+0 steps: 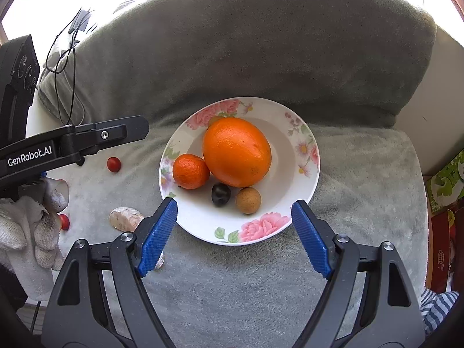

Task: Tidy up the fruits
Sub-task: 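Move both grippers away from the bowl toward the mandarin and red tomato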

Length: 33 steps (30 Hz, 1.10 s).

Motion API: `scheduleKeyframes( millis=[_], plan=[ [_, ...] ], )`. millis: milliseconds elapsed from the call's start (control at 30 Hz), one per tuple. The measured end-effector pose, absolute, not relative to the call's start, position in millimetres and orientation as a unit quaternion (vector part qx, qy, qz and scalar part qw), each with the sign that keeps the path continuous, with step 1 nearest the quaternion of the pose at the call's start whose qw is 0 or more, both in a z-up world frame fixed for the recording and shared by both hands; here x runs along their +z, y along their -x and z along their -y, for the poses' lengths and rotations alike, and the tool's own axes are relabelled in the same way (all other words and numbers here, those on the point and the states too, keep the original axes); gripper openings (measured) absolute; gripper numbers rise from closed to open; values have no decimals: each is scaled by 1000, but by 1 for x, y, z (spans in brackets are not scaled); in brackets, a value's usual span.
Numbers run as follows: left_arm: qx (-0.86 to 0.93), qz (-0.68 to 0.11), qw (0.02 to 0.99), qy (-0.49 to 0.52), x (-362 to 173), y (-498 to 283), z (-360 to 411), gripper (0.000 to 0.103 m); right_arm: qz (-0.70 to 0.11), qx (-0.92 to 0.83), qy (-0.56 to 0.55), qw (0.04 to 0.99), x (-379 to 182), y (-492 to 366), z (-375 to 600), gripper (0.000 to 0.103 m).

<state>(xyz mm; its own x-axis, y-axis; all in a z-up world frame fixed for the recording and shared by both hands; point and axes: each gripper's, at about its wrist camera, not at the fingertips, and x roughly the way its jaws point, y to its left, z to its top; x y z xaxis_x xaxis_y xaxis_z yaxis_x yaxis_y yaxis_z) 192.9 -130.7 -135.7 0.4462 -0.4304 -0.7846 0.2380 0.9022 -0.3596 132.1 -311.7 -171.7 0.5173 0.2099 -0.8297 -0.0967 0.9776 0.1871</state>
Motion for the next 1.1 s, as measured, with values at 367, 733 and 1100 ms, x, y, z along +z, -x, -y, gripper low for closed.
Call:
scheduleKeyframes(
  millis=[367, 733, 1100],
  plan=[
    [-162, -472, 860, 105, -122, -177, 88, 70, -475, 103, -63, 872, -156, -130, 290, 84],
    [-111, -461, 872, 123, -118, -155, 29, 70, -463, 146, -57, 872, -144, -136, 248, 84],
    [-53, -458, 875, 146, -124, -128, -32, 70, -465, 186, -37, 865, -143, -151, 199, 84]
  ],
)
